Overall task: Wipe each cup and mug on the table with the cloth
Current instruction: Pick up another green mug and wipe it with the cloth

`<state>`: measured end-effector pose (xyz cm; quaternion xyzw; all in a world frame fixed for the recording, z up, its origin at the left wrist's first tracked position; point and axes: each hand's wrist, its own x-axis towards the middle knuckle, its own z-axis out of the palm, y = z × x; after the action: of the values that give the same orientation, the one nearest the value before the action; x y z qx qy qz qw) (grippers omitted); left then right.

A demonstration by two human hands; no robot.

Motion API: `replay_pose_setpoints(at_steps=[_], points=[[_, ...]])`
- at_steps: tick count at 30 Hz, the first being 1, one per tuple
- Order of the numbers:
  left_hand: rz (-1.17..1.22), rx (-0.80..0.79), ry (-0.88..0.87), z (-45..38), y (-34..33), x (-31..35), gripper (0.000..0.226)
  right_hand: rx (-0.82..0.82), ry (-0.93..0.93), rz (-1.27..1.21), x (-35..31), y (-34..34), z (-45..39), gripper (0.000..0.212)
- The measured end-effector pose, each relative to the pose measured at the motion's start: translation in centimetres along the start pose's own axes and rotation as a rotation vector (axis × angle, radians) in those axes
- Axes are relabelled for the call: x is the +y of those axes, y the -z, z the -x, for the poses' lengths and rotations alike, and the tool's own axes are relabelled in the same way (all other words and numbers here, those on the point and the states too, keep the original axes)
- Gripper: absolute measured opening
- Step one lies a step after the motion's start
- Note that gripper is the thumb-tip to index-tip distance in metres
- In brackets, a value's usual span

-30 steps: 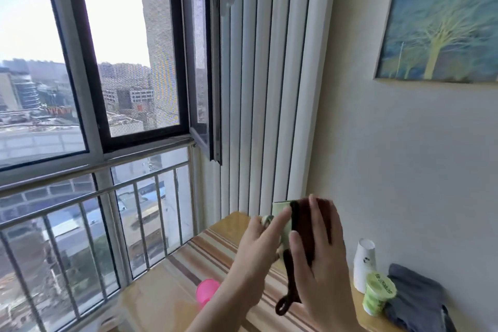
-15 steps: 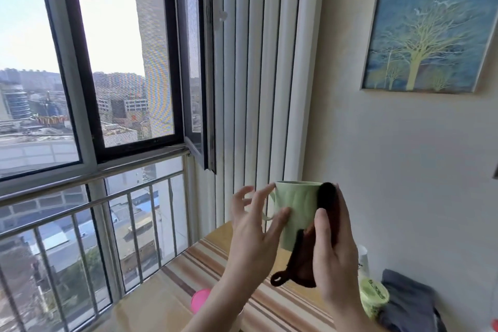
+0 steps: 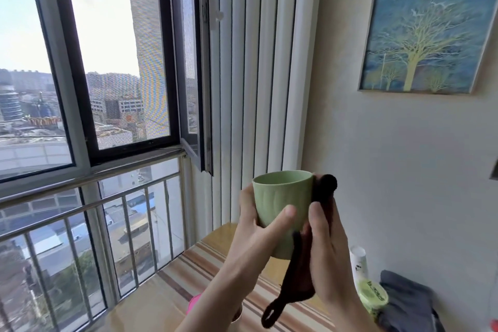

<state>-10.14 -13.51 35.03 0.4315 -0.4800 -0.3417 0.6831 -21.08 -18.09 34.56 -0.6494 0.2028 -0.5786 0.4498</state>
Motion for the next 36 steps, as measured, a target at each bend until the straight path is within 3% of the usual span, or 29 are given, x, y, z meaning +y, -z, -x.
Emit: replay_pose_setpoints(at_steps=[5, 7, 12, 14, 17, 20, 24, 30, 33, 36], points=[[-0.019, 0.015, -0.066, -0.7, 0.4, -0.3, 0.067, 0.068, 0.032, 0.068, 1.2, -0.5, 0.8, 0.062], [0.005, 0.028, -0.066, -0.8, 0.7, -0.6, 0.059, 0.098, 0.039, 0.115, 1.2, -0.7, 0.7, 0.047], [0.009, 0.033, -0.049, -0.6, 0.8, -1.0, 0.062, 0.152, -0.003, -0.089, 0.9, -0.7, -0.4, 0.021], [-0.002, 0.019, -0.026, -0.6, 0.6, -0.8, 0.062, 0.197, 0.019, 0.015, 1.0, -1.0, -0.1, 0.024], [-0.028, -0.029, 0.002, -0.4, 0.2, -0.3, 0.064, 0.220, 0.088, 0.136, 1.4, -1.9, 1.0, 0.048], [-0.011, 0.029, -0.013, -0.3, 0.4, -0.2, 0.076, 0.213, 0.224, 0.191, 1.6, -2.7, 2.0, 0.045], [0.130, 0.103, 0.045, -0.9, 1.2, -0.3, 0.068, 0.181, 0.443, 0.420, 1.9, -2.4, 3.4, 0.042], [0.145, 0.107, 0.170, -0.8, 0.3, -1.2, 0.065, 0.307, 0.381, 0.499, 1.5, -1.5, 1.4, 0.040], [0.178, 0.133, 0.224, -1.0, 0.0, -1.1, 0.063, 0.254, 0.435, 0.545, 1.6, -1.7, 2.3, 0.038], [0.121, 0.169, 0.218, -1.3, 0.1, -1.1, 0.064, 0.250, 0.422, 0.434, 1.3, -0.9, 3.9, 0.033]])
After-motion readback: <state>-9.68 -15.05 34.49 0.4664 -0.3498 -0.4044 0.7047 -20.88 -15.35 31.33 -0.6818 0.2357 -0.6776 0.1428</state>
